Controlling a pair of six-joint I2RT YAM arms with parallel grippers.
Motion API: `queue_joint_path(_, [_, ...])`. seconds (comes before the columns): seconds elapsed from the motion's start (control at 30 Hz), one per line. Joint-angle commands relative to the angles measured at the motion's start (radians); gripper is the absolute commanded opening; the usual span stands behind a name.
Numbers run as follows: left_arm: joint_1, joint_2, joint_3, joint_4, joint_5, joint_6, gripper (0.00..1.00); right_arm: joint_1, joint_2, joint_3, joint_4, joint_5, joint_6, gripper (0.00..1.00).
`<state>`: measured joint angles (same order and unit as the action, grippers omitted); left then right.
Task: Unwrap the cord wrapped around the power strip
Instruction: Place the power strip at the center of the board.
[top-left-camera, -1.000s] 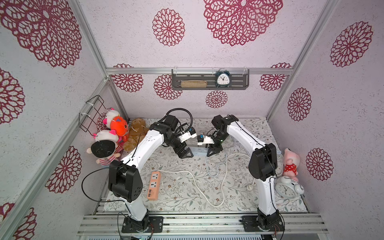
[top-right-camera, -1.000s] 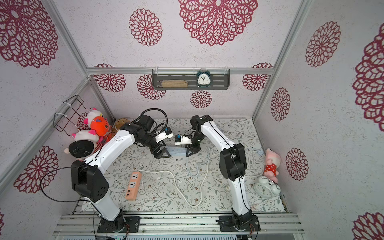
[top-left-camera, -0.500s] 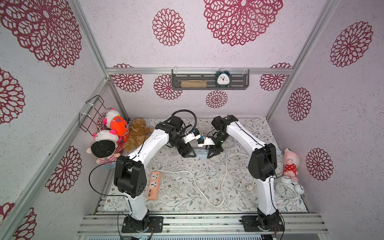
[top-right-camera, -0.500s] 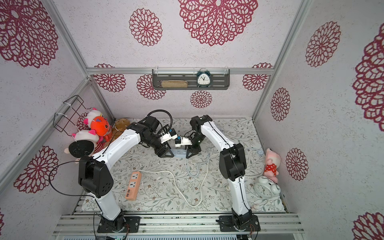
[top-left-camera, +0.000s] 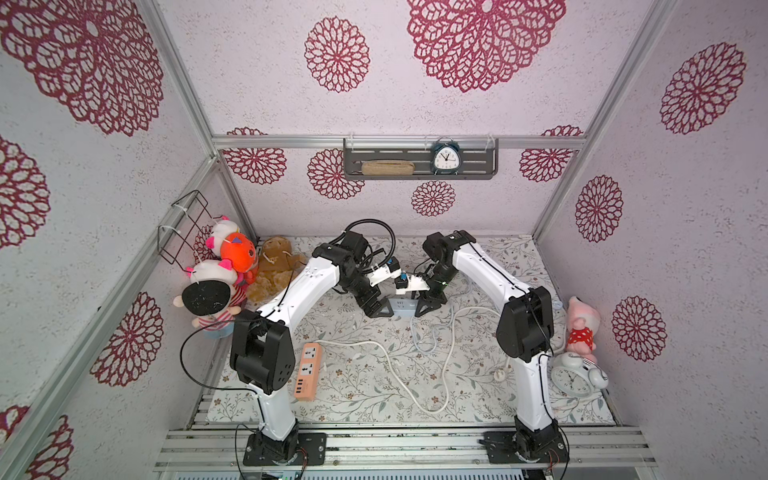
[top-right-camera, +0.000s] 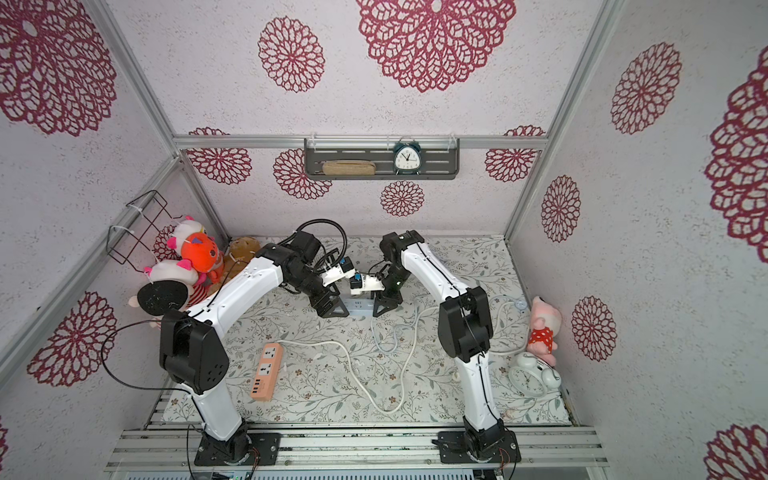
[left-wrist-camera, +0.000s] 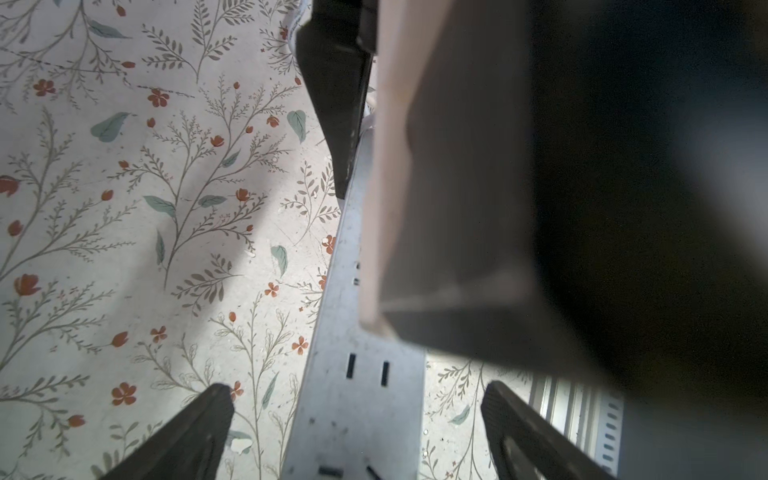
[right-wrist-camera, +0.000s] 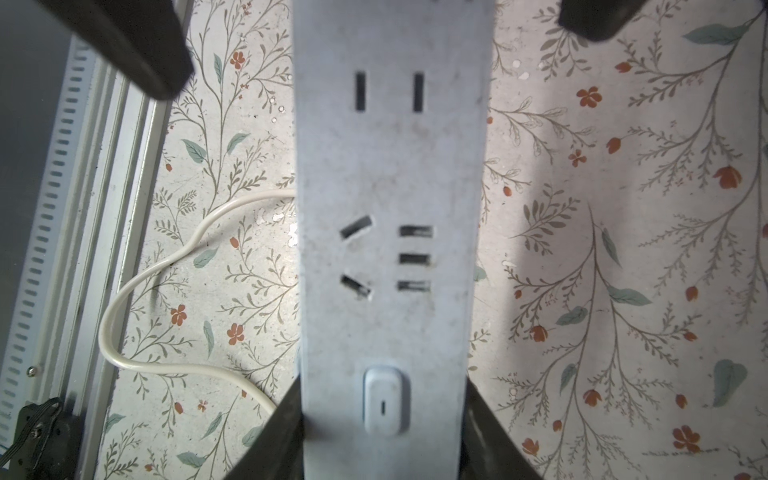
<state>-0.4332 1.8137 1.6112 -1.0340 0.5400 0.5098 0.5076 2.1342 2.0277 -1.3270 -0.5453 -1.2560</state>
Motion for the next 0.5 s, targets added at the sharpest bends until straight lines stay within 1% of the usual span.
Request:
queue_joint_path(0.0, [-0.016, -0.065, -0.108, 0.102, -0.044, -0.042, 0.98, 0.001, -0.096, 0.023, 0.008, -0.138, 0.003, 0.0])
queue_joint_path(0.23, [-0.003, -0.176, -0.234, 0.288, 0.021, -0.107, 0.98, -0.019, -0.126, 0.022, 0.007, -0.176, -0.002, 0.0])
queue_joint_path(0.33, [0.011, -0.2, -0.25, 0.298, 0.058, -0.118, 0.98, -0.03, -0.135, 0.024, 0.003, -0.185, -0.005, 0.0])
queue_joint_path(0.4, [0.01, -0.208, -0.26, 0.306, 0.049, -0.112, 0.99, -0.034, -0.143, 0.023, -0.002, -0.185, -0.009, 0.0])
queue_joint_path(0.47, [0.012, -0.197, -0.244, 0.268, 0.043, -0.102, 0.99, -0.038, -0.151, 0.025, -0.007, -0.199, -0.021, 0.0])
